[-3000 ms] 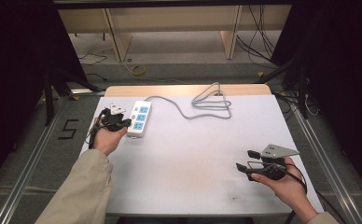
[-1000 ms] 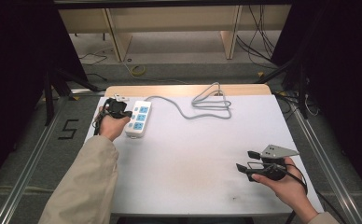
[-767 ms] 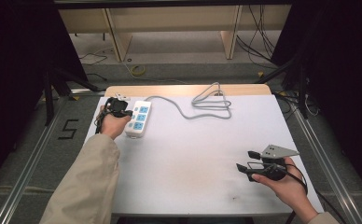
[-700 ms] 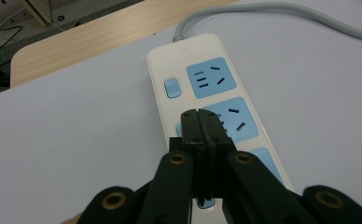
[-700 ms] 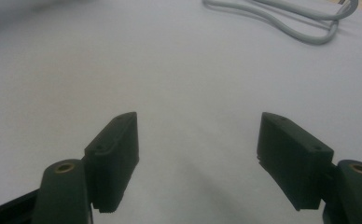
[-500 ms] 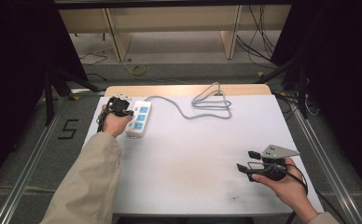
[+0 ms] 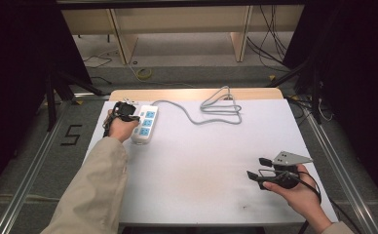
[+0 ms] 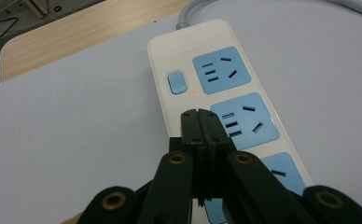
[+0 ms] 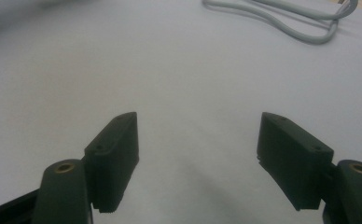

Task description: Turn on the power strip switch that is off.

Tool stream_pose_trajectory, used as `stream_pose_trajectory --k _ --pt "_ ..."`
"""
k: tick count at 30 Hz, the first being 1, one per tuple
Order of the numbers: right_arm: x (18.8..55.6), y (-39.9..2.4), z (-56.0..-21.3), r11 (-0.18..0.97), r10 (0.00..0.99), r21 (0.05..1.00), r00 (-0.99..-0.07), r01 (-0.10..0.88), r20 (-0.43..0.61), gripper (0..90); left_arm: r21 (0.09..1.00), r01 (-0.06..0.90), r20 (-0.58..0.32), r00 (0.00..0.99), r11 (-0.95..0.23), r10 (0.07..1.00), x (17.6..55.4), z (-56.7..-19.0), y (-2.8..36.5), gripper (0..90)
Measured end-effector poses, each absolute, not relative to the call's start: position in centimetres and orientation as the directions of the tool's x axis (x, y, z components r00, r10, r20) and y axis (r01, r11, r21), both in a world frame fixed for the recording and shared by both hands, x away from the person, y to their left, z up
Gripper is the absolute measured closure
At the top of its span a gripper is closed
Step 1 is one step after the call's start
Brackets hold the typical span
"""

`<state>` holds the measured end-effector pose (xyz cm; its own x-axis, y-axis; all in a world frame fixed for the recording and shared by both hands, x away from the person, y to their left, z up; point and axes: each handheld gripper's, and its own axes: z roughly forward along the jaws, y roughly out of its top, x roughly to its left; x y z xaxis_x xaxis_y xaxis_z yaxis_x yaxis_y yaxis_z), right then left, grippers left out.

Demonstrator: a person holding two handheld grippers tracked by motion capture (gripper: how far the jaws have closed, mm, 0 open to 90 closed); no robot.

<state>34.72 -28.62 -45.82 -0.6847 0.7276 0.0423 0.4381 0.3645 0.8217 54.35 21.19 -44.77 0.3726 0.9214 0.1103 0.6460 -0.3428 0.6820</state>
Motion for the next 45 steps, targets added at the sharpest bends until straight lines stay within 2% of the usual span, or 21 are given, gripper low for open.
stream_pose_trajectory --k 45 --pt "34.7 -28.7 -45.8 0.363 0.718 0.823 -0.694 0.436 0.051 29.7 0.657 0.659 0.133 0.377 -0.366 0.917 55.7 -45.2 20.5 89.8"
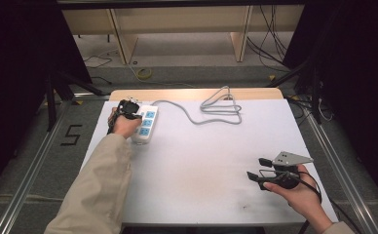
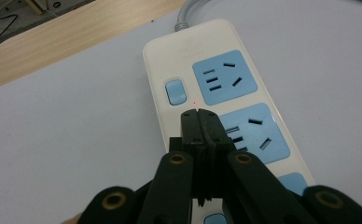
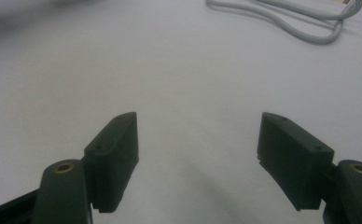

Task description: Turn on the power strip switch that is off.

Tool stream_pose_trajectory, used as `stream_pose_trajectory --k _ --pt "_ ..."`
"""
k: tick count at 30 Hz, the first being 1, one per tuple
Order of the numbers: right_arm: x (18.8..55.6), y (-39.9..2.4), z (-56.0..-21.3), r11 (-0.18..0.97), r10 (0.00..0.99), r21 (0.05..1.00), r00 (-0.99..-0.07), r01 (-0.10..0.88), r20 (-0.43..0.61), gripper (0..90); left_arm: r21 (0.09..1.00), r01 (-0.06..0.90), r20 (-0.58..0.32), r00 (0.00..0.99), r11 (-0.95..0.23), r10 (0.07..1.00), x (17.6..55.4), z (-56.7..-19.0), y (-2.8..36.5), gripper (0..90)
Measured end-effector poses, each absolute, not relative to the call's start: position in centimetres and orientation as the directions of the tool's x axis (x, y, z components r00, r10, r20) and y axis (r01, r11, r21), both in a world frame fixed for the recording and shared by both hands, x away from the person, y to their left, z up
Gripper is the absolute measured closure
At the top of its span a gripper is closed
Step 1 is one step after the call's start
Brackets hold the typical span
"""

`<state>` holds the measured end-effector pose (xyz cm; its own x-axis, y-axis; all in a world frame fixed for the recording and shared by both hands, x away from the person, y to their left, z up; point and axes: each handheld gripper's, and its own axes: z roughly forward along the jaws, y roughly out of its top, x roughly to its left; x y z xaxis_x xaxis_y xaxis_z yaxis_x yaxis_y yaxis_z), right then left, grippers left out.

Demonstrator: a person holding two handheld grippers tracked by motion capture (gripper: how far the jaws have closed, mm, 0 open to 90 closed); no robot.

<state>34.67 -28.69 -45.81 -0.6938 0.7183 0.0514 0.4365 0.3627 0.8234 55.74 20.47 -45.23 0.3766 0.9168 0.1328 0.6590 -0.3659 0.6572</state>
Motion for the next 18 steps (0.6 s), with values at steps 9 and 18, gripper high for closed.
stream_pose_trajectory --k 9,18 --pt "34.63 -28.67 -45.78 0.369 0.714 0.822 -0.699 0.434 0.049 29.7 0.652 0.669 0.13 0.366 -0.357 0.922 55.89 -45.43 20.72 89.8" --pt "34.63 -28.68 -45.81 0.367 0.715 0.822 -0.697 0.436 0.05 29.7 0.651 0.671 0.123 0.368 -0.355 0.922 55.94 -45.42 20.68 89.8"
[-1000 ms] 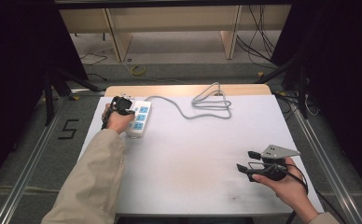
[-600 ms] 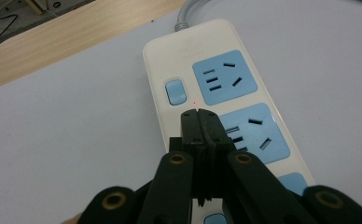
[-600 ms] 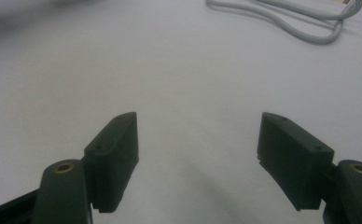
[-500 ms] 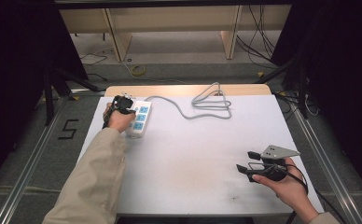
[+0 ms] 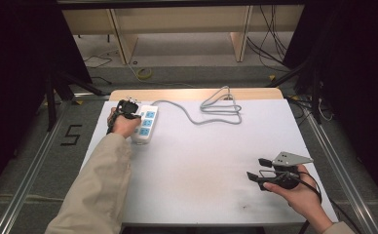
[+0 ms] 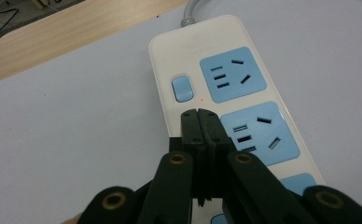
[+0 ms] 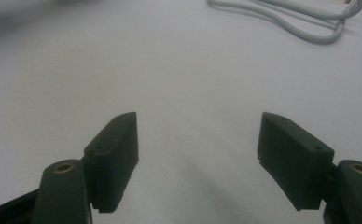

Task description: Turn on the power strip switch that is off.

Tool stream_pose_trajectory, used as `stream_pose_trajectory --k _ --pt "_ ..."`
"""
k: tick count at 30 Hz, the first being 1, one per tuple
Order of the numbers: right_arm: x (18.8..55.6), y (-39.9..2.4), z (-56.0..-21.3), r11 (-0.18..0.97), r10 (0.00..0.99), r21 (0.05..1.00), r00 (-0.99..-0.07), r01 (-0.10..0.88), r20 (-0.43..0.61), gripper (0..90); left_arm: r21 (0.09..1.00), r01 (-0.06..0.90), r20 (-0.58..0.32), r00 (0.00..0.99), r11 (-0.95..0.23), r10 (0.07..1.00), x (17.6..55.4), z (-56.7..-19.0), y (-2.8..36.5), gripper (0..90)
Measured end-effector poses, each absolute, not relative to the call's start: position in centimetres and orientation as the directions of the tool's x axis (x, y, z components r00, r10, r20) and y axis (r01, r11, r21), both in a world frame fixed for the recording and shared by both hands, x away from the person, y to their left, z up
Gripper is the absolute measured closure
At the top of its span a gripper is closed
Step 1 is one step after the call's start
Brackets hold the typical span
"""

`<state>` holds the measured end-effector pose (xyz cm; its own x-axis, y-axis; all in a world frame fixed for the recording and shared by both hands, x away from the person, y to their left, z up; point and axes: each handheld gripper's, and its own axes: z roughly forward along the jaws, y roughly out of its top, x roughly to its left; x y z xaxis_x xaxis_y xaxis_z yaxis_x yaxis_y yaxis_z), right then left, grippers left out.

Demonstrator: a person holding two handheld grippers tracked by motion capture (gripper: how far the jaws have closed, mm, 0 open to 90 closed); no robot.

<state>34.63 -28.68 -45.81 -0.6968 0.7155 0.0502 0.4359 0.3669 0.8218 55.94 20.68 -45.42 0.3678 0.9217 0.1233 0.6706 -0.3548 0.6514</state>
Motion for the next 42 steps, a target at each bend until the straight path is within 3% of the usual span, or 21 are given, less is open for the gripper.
stream_pose_trajectory --k 42 --pt "34.59 -28.57 -45.81 0.364 0.715 0.823 -0.697 0.436 0.053 29.7 0.629 0.701 0.107 0.349 -0.335 0.931 56.07 -45.5 20.37 90.0"
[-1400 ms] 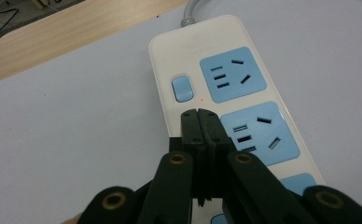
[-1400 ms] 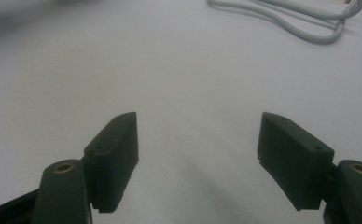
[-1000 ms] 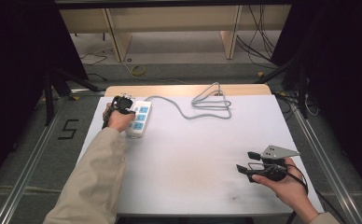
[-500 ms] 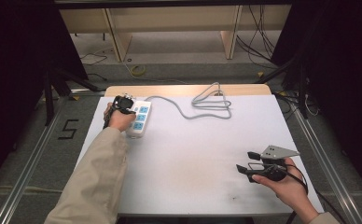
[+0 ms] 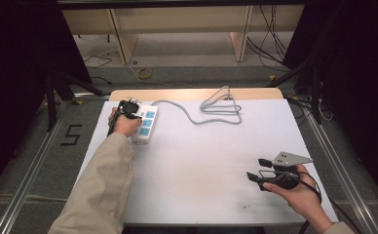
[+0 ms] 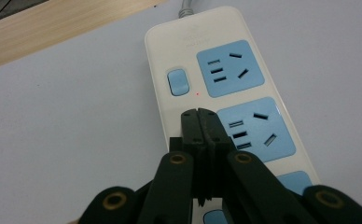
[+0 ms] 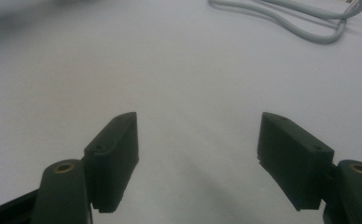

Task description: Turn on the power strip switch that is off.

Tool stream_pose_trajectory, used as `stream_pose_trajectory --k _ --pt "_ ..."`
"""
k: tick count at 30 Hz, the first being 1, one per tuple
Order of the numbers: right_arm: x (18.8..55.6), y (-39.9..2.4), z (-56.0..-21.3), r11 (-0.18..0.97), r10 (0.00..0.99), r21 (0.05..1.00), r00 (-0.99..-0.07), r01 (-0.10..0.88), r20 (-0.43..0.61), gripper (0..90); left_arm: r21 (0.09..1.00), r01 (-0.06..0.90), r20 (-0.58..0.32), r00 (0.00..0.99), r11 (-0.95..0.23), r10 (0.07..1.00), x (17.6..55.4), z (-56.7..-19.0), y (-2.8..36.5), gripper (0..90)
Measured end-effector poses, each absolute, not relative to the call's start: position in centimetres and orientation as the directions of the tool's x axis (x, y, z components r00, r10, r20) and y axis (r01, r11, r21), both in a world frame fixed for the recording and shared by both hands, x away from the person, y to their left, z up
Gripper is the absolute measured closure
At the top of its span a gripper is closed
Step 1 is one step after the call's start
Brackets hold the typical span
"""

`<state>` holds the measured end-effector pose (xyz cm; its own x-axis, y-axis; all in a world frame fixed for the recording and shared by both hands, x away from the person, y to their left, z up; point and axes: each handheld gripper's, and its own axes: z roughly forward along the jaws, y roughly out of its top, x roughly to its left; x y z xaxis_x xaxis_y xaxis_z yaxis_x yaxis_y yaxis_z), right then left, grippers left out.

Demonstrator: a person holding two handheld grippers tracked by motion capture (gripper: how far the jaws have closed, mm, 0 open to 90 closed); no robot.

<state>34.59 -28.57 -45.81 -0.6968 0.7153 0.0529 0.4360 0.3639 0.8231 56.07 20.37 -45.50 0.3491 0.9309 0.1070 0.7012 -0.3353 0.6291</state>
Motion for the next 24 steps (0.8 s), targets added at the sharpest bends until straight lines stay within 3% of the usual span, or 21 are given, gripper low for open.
stream_pose_trajectory --k 24 --pt "34.56 -28.57 -45.71 0.368 0.714 0.823 -0.699 0.432 0.048 29.7 0.627 0.705 0.112 0.34 -0.332 0.934 56.0 -45.6 20.25 90.0"
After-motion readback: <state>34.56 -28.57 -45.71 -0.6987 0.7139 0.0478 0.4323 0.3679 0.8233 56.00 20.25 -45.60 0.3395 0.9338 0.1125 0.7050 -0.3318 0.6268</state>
